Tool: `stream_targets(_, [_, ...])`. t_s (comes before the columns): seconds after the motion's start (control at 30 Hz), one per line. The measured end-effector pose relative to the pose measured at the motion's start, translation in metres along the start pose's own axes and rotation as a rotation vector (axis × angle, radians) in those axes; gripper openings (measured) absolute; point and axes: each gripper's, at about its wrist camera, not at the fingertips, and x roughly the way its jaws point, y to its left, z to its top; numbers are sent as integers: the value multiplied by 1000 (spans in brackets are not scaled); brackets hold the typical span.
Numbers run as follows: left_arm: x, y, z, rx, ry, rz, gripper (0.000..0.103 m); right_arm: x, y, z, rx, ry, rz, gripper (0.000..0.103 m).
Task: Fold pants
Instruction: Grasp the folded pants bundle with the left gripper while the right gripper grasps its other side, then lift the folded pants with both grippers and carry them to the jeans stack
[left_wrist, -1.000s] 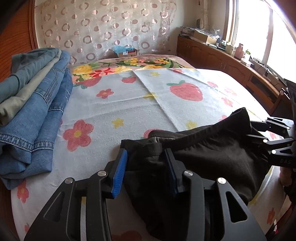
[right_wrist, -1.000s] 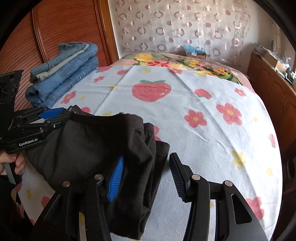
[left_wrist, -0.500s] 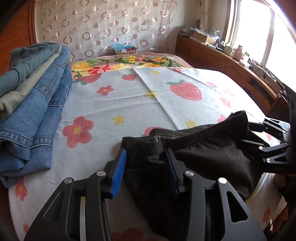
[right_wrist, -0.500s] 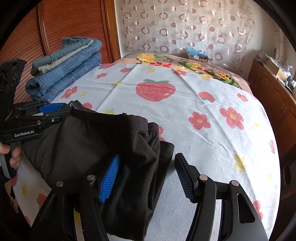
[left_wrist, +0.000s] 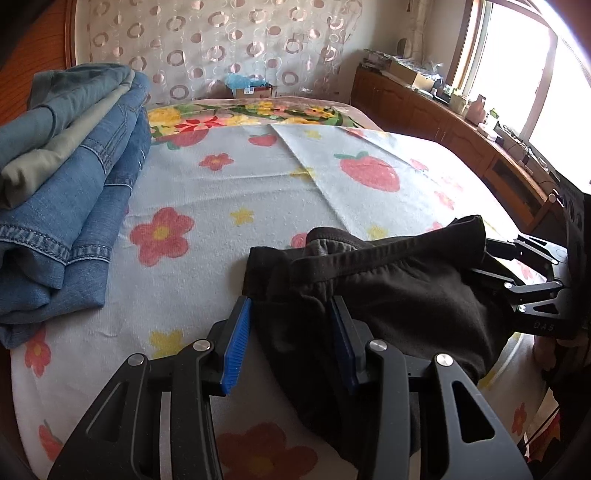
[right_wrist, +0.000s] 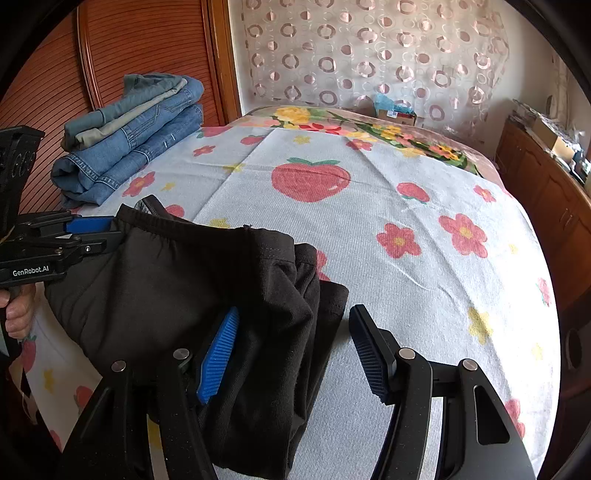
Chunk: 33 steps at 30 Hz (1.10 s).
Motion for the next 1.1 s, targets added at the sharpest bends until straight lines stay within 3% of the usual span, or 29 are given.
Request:
stream_targets(0.27, [1, 9, -1, -34, 1, -34, 43, 0, 0, 0, 2, -1, 2, 62])
stream_targets(0.6, [2, 5, -1, -23, -8, -25, 43, -3, 2, -1, 10, -10, 64, 24])
stream_targets(0.67, [1, 2, -2, -10, -19, -29, 37, -3, 3, -1, 10, -9, 75, 19])
stream_targets(0.8, [-3, -7, -4, 30, -38, -34, 14, -3, 2, -2, 14, -14, 105, 13])
stream_targets(1.1, [-44, -19, -1, 39, -146, -33, 10, -29, 5, 2, 26, -120, 124, 11])
